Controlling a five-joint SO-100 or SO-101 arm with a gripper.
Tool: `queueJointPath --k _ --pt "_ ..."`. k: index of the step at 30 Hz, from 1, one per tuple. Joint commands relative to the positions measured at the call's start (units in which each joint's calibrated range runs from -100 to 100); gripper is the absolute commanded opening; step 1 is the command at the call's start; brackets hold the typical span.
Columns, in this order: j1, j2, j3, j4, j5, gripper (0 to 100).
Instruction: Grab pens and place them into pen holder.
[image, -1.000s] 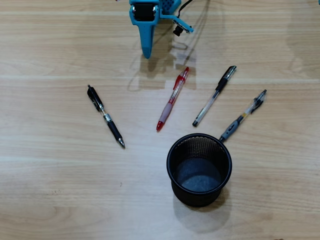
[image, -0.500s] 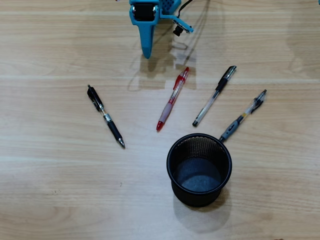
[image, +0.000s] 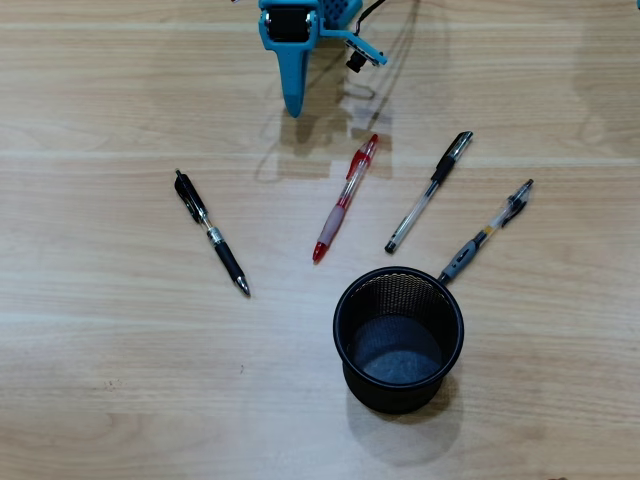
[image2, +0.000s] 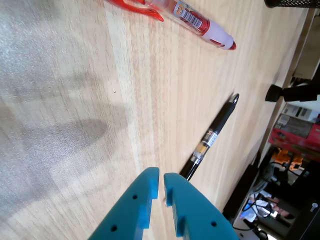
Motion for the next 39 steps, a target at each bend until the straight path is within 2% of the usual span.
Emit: queueJointPath --k 1,13,16,21,31,39 --pt "0.2 -0.6 -0.5 -0.3 0.1 2" --pt "0.4 -0.6 -1.7 0.4 0.1 2" --pt "-0.2 -0.6 -8.3 2.4 0.1 2" --pt "0.5 3.3 -27.9 16.7 0.1 2" --pt "0.0 15.5 -37.5 17.9 -0.1 2" --pt "0.4 28.0 -46.4 17.4 -9.2 2"
